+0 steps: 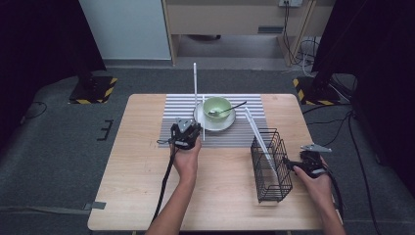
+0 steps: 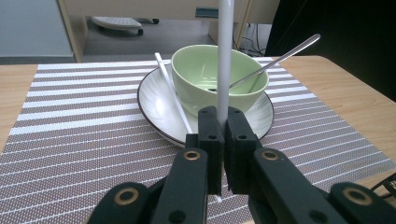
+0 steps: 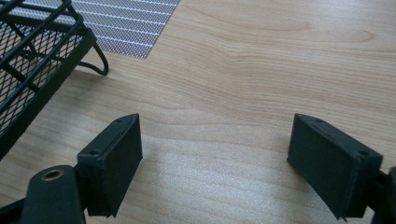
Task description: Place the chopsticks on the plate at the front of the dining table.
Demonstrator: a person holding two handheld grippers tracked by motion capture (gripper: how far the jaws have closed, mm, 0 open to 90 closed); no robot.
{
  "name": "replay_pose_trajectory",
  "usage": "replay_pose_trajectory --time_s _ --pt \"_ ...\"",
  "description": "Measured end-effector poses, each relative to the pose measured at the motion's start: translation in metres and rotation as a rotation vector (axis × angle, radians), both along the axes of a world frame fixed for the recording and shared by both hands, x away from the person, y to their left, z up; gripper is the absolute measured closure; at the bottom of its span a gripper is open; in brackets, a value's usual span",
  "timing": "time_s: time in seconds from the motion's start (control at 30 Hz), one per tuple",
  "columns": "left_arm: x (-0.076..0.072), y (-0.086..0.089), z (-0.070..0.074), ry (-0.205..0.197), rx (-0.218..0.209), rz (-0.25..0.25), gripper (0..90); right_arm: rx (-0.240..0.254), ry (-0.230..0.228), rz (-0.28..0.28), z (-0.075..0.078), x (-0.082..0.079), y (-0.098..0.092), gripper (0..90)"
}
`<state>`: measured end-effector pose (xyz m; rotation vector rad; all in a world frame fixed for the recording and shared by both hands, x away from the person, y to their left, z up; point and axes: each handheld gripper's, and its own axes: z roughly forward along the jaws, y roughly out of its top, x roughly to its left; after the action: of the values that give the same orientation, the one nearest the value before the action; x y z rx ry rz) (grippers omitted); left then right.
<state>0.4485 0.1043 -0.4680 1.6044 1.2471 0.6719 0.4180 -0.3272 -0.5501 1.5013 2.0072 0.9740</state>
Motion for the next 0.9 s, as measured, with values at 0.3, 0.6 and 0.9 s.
replay_pose_trajectory --time_s 0.3,0.6,0.9 --pt "0.005 -0.001 -0.005 0.01 0.011 0.019 86.4 -0.046 0.006 0.011 0.0 0.0 0.005 14.3" --pt "0.013 -0.001 -0.014 0.026 0.037 0.054 86.4 -0.046 0.005 0.011 0.0 0.0 0.005 14.2" --pt "0.014 -0.004 -0.019 0.033 0.057 0.093 86.3 -0.046 0.006 0.011 -0.001 0.0 0.005 14.1"
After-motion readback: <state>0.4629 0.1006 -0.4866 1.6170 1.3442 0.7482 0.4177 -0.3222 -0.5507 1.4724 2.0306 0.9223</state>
